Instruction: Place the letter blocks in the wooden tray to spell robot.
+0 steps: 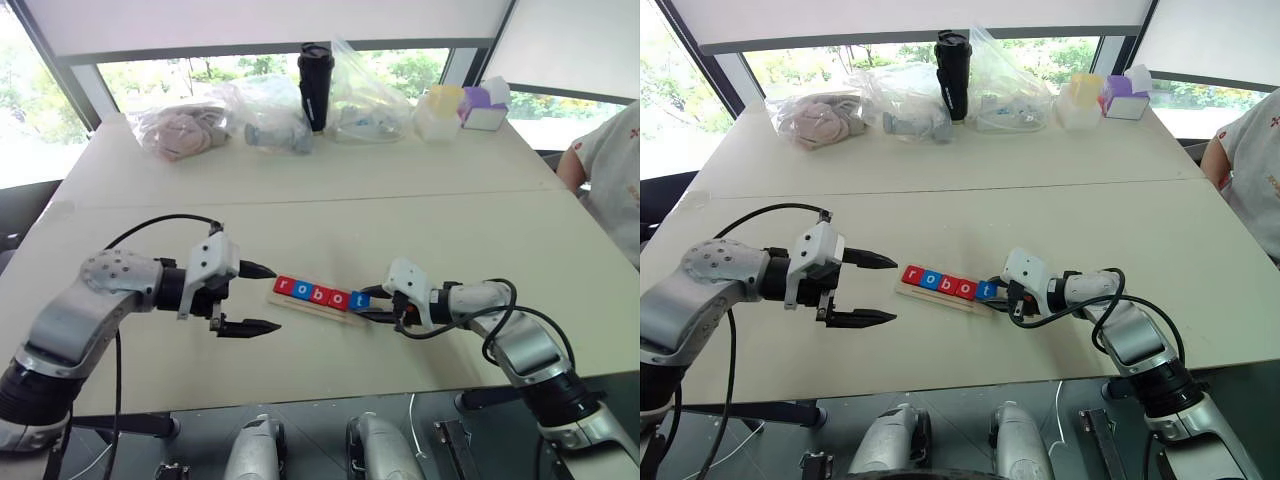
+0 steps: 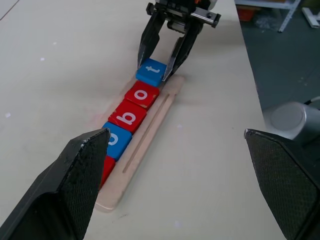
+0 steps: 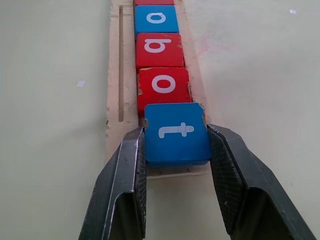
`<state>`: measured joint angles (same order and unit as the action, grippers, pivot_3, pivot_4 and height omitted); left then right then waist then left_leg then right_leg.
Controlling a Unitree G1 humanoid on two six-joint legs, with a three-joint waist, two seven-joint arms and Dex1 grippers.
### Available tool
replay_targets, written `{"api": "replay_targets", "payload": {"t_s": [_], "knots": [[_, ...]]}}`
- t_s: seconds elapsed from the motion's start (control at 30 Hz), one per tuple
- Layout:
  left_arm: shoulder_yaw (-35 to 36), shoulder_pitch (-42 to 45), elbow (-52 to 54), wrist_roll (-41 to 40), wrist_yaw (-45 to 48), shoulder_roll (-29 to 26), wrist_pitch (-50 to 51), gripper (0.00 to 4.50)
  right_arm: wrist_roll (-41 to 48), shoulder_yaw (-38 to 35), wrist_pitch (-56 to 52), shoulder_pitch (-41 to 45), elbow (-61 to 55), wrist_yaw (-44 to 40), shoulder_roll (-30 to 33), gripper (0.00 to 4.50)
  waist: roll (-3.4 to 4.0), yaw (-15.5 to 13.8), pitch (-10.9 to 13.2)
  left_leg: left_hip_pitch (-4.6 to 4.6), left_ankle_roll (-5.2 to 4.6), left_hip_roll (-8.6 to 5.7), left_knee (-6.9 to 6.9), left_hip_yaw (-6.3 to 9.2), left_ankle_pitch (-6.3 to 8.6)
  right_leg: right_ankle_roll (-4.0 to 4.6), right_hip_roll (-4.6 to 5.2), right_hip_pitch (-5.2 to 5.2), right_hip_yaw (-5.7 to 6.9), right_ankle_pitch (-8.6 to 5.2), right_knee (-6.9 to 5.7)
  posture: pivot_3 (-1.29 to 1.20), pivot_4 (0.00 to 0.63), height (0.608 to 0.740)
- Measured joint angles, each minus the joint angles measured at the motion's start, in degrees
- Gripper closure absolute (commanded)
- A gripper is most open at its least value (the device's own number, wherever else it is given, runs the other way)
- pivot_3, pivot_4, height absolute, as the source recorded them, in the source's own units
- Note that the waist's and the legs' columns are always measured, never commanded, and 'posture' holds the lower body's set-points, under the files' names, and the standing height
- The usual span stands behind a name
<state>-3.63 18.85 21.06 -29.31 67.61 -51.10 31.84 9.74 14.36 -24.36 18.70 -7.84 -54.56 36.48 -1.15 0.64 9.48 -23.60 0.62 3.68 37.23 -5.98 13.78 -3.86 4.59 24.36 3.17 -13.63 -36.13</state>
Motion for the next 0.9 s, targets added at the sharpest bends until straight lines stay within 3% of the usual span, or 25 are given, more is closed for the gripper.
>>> {"api": "replay_targets", "payload": {"t_s": [0.33, 0.53, 0.57, 0.9], "knots": [[0.0, 0.0, 0.1, 0.0, -1.3, 0.0, 0.3, 0.0, 0.0, 0.1, 0.1, 0.1, 0.4, -1.1, -0.6, 3.31, 0.0, 0.0, 0.0, 0.0, 0.0, 0.0, 0.0, 0.0, 0.0, 0.0, 0.0, 0.0, 0.0, 0.0, 0.0, 0.0, 0.15, 0.74], [0.0, 0.0, 0.0, 0.0, -1.7, 0.0, 0.3, 0.0, -0.1, 0.6, 0.0, 0.3, 0.4, -1.2, -1.6, 0.29, 0.0, 0.0, 0.0, 0.0, 0.0, 0.0, 0.0, 0.0, 0.0, 0.0, 0.0, 0.0, 0.0, 0.0, 0.0, 0.0, 0.15, 0.74], [0.0, 0.0, 0.0, 0.0, -1.8, 0.0, 0.3, 0.0, -0.2, 0.8, 0.1, 0.3, 0.4, -1.2, -1.6, 0.05, 0.0, 0.0, 0.0, 0.0, 0.0, 0.0, 0.0, 0.0, 0.0, 0.0, 0.0, 0.0, 0.0, 0.0, 0.0, 0.0, 0.15, 0.74], [0.0, 0.0, -0.3, 0.1, -2.3, 0.6, 0.2, 0.0, 0.2, -0.5, -0.3, 1.8, 0.2, -1.5, -1.4, 0.05, 0.0, 0.0, 0.0, 0.0, 0.0, 0.0, 0.0, 0.0, 0.0, 0.0, 0.0, 0.0, 0.0, 0.0, 0.0, 0.0, 0.15, 0.74]]}}
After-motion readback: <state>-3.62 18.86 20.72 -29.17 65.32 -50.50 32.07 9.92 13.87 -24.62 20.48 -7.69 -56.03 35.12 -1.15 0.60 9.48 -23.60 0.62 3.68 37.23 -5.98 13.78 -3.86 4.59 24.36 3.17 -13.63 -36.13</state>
